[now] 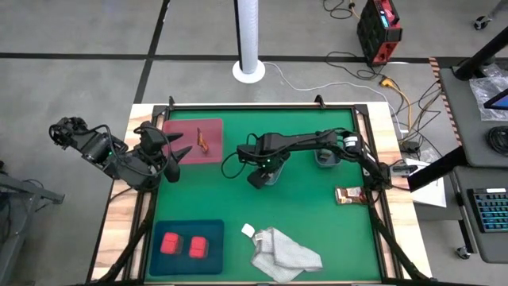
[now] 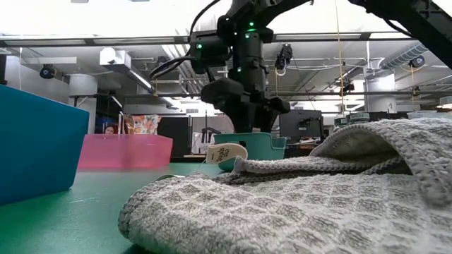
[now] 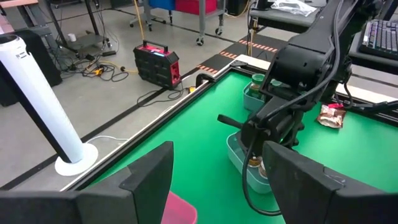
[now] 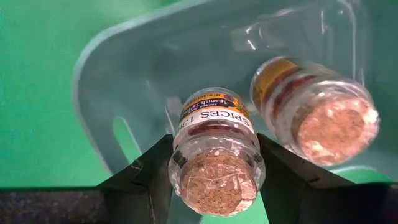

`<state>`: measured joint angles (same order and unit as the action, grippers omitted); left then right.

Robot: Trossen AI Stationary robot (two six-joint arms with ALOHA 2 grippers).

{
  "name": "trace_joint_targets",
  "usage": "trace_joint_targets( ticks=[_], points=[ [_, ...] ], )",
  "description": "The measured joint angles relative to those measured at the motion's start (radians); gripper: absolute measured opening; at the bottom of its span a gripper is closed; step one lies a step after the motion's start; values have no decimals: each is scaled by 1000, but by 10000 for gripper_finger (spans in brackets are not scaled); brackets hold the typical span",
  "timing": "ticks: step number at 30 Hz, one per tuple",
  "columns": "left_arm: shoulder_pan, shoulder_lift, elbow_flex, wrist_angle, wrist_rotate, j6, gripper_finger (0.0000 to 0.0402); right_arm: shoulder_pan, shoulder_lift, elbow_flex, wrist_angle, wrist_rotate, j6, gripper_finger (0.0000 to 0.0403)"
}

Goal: Sort spices by type
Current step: Put the brown seasoning bottle into the light blue bin, then put the orange seasoning pack into the red bin

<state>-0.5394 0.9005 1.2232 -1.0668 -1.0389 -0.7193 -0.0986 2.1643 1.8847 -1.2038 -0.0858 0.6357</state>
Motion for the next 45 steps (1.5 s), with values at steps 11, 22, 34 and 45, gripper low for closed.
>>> trace_joint_targets(
  ticks=[11,22,34,45],
  points=[
    [0,1,0,0,0,-5,231,0,-1,1,8,0,3,289],
    [0,1,-1,0,0,-8,231,0,-71,6,-48,-1,52,300],
    [0,40,-1,24,1,-35,231,16,-318,19,-75,17,91,271],
    [0,90,4,33,8,-86,231,226,-524,-54,-271,120,382,253]
  ],
)
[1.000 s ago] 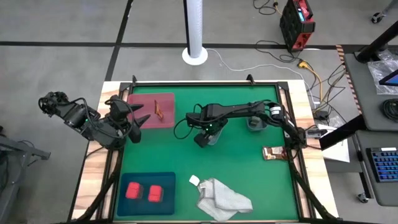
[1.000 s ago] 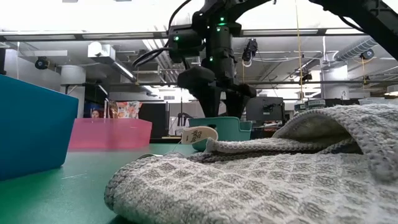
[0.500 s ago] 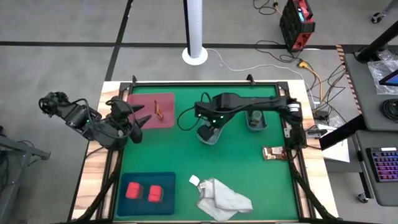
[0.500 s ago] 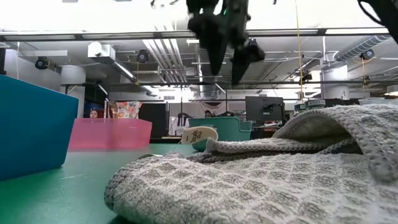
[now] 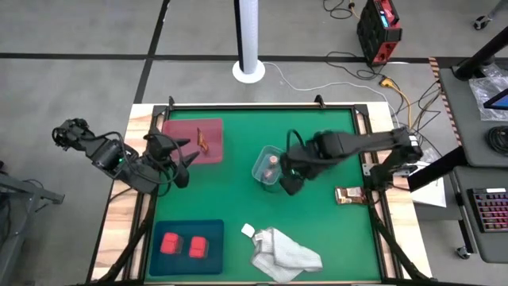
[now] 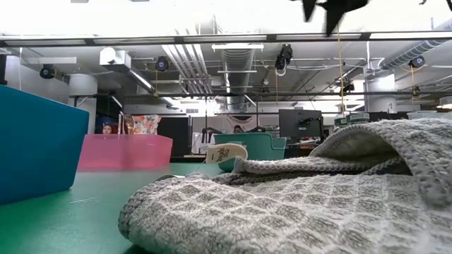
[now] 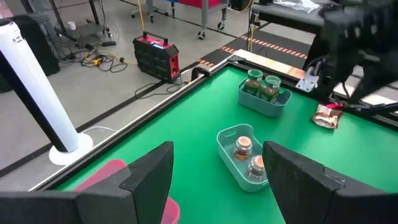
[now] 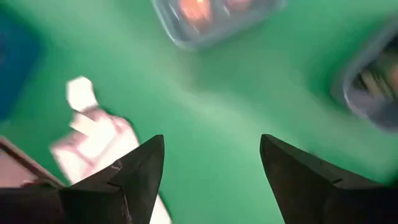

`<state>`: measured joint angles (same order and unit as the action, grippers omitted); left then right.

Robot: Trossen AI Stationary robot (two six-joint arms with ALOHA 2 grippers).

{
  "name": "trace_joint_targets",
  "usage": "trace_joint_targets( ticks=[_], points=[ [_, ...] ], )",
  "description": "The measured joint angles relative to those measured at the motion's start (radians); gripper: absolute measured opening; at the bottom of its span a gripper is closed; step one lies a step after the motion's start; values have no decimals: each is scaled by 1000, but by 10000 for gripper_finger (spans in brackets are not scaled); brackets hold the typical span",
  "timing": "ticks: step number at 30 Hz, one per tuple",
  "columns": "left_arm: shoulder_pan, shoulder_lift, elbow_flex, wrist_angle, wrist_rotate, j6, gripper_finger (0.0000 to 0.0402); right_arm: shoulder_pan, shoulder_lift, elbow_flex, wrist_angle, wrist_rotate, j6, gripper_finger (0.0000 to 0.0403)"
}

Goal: Sort spices by type
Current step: Put the orange seasoning pack into the red bin

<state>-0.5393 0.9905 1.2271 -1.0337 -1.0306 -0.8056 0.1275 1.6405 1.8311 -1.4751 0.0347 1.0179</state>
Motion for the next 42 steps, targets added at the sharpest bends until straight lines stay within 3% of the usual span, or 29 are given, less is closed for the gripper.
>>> trace_joint_targets(
  ticks=[9,16,20,28,34,38,42],
  points=[
    [0,-2,40,0,-35,51,231,114,-108,-438,6,-23,270,265],
    [0,-3,57,2,-38,73,231,115,-259,-837,296,-108,401,250],
    [0,-1,57,2,-37,72,231,107,-307,-996,388,-140,473,241],
    [0,5,57,3,-65,59,231,103,-271,-1088,409,-86,491,225],
    [0,5,57,12,-87,23,231,98,-209,-1139,483,-111,437,198],
    [0,5,57,18,-87,-3,231,99,-178,-1153,524,-117,406,150],
    [0,5,57,29,-88,-24,231,99,-179,-1150,522,-129,371,69]
  ],
)
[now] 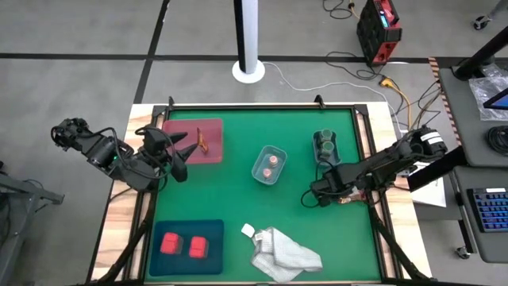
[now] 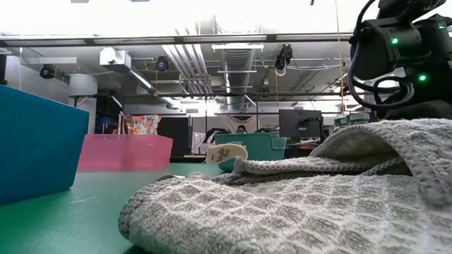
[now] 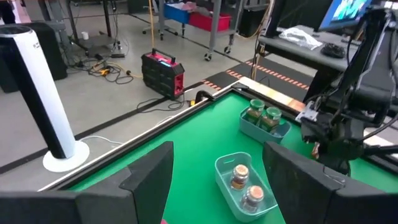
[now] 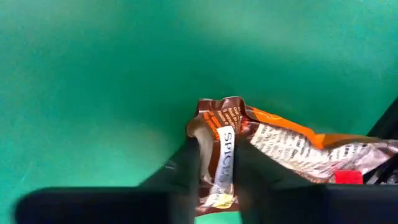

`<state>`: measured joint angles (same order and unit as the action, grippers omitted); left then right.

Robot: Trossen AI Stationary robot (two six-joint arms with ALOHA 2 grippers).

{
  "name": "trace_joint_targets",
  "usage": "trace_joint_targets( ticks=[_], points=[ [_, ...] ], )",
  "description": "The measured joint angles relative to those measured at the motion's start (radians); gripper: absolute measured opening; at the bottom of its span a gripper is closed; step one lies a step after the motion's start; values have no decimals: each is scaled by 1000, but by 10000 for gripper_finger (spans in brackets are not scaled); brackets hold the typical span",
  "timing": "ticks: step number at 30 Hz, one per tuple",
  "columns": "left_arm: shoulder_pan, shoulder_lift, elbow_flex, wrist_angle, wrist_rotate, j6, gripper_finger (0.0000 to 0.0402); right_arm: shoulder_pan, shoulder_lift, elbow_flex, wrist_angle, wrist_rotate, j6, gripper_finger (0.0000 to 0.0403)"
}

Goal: Sort spices by type
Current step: Put the orange seasoning pack into the red bin

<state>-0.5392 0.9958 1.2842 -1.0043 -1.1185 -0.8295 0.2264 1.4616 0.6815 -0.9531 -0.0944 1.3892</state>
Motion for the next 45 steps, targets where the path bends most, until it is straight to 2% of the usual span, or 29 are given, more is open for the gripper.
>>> trace_joint_targets(
  ticks=[2,6,11,15,20,23,26,29,31,33,37,39,45],
  points=[
    [0,0,0,17,-1,0,231,0,-22,17,-17,0,-20,33],
    [0,0,0,58,-1,0,231,1,-91,87,-75,26,-46,32],
    [0,1,0,150,1,8,231,25,-247,265,-12,54,-115,31],
    [0,13,0,206,1,9,231,29,-354,395,301,154,-407,31],
    [0,54,0,339,7,44,231,-8,-403,416,966,159,-949,31],
    [0,86,0,496,105,170,231,-40,-388,406,1296,17,-1101,31],
    [3,127,0,750,285,351,231,-64,-337,405,1518,-161,-1132,30],
    [11,173,0,1037,487,555,231,-69,-264,406,1692,-338,-1133,30],
    [26,198,0,1186,559,642,231,-68,-215,437,1715,-444,-1175,30],
    [49,214,1,1248,568,660,231,-65,-168,471,1713,-517,-1231,30],
    [76,238,1,1243,573,615,231,-76,-98,540,1707,-592,-1272,30],
    [75,252,1,1251,608,610,231,-90,-81,567,1710,-632,-1274,30],
    [83,277,1,1249,604,573,231,-114,-38,608,1707,-689,-1225,30]
  ],
)
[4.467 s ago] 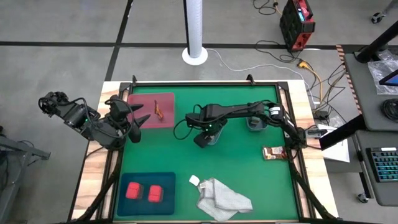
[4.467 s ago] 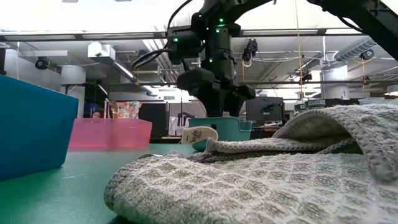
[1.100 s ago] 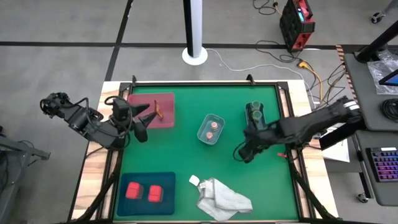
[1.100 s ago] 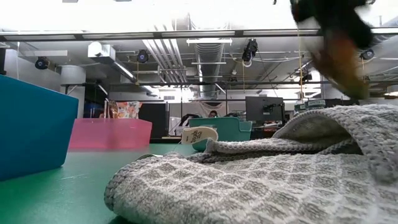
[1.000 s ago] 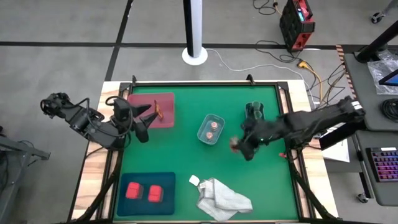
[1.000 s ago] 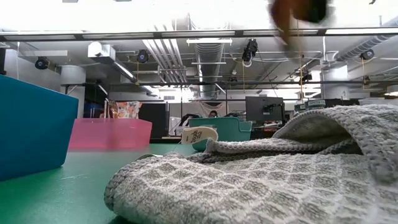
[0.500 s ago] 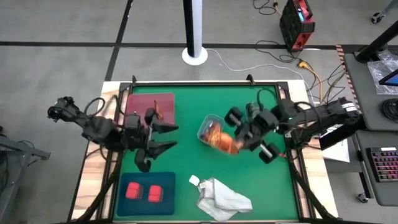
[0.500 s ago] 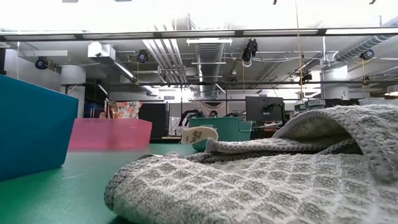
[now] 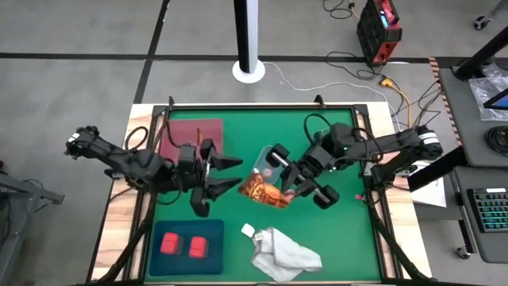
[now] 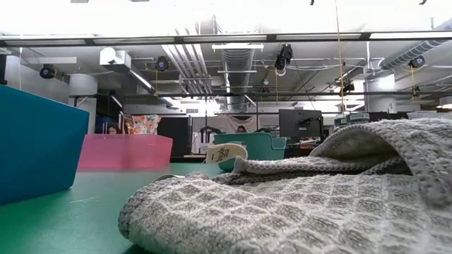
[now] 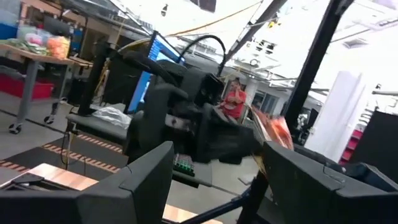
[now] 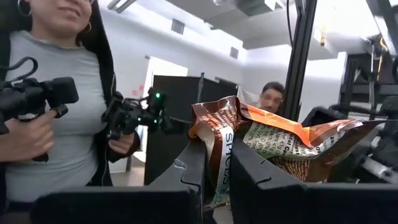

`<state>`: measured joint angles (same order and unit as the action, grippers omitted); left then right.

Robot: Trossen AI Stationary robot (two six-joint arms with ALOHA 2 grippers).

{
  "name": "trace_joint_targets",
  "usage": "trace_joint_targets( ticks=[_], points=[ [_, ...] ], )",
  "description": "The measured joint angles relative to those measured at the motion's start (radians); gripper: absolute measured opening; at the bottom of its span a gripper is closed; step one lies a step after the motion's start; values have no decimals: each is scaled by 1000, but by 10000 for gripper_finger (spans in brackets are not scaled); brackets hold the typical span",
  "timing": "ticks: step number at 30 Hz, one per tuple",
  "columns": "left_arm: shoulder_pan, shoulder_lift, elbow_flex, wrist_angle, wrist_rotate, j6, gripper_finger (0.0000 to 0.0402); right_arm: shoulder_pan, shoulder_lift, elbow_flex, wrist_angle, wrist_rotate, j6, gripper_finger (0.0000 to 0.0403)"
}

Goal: Sort spices by type
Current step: Put the orange seasoning pack into the red bin

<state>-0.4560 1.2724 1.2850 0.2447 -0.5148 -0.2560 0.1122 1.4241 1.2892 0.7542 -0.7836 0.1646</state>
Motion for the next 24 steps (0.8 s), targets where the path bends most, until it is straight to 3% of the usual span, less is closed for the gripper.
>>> trace_joint_targets(
  ticks=[8,15,24],
  points=[
    [33,14,0,-9,9,-45,231,-21,2,0,-50,-2,1,30],
    [33,3,0,-24,116,-65,231,-51,2,0,-73,-6,7,29],
    [35,-17,-1,-109,118,-141,231,-66,0,0,-104,-33,8,29]
  ],
)
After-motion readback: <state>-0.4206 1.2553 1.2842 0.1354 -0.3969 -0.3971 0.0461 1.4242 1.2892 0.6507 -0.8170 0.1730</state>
